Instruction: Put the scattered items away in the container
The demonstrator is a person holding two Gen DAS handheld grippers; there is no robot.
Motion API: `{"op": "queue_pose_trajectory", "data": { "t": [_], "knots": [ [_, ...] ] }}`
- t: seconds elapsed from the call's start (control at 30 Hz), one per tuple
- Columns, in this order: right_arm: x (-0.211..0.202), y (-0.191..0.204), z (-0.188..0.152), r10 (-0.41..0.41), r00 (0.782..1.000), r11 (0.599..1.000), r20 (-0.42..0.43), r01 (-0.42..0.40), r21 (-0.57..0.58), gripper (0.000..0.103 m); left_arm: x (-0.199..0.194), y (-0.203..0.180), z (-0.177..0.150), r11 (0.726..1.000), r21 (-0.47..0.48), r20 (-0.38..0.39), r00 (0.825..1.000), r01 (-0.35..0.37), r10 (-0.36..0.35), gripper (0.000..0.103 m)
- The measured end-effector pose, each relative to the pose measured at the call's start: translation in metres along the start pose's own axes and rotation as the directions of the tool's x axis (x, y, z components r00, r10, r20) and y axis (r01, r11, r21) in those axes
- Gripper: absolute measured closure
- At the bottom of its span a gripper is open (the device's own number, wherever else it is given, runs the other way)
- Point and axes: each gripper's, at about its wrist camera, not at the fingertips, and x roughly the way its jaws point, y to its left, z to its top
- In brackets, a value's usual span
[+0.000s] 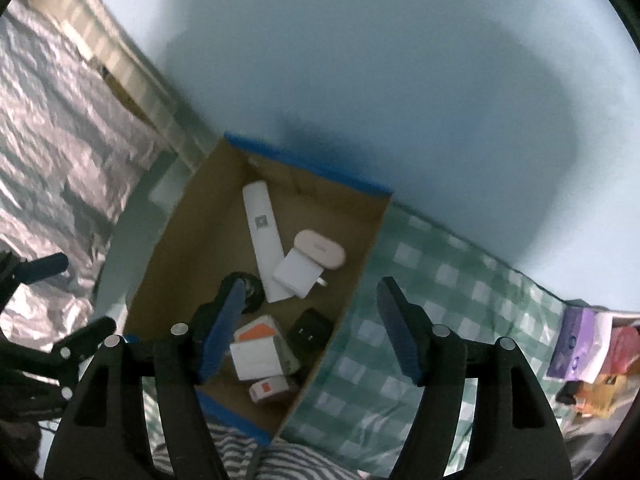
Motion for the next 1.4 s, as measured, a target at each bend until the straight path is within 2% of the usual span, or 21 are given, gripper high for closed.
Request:
{"op": "queue_pose_trajectory", "data": {
  "t": [0.17,0.4,0.57,0.67,0.9,1.4],
  "knots": [
    [-0.032,-0.007,-0.006,-0.029,0.997,0.999,0.069,0.027,0.027,0.03,-0.024,-0.013,0.002,1.0,0.011,0.043,0.999,-0.005,0.004,0.014],
    [-0.068,-0.013,-0.019,-0.082,0.986,0.996,0.142,0.076,0.053,0.028,-0.057,-0.033,0.001,0.999,0.03,0.13,0.991,-0.027,0.023,0.006],
    [-0.085,-0.019,-0.029,-0.096,0.981,0.992,0.166,0.082,0.092,0.027,-0.066,-0.038,-0.003,0.999,-0.005,0.18,0.983,0.035,-0.034,0.004],
    [-0.09,-0.022,-0.034,-0.099,0.98,0.992,0.173,0.083,0.097,0.027,-0.064,-0.041,-0.004,0.998,-0.014,0.176,0.983,0.061,-0.058,0.004],
    [-0.087,-0.032,-0.042,-0.111,0.981,0.988,0.16,0.091,0.125,0.027,-0.066,-0.049,-0.002,0.999,0.016,0.193,0.981,0.034,-0.037,0.004],
    [-0.086,-0.039,-0.046,-0.111,0.983,0.986,0.149,0.09,0.141,0.027,-0.065,-0.063,-0.002,0.998,0.061,0.177,0.984,0.008,-0.019,0.004]
  ]
}}
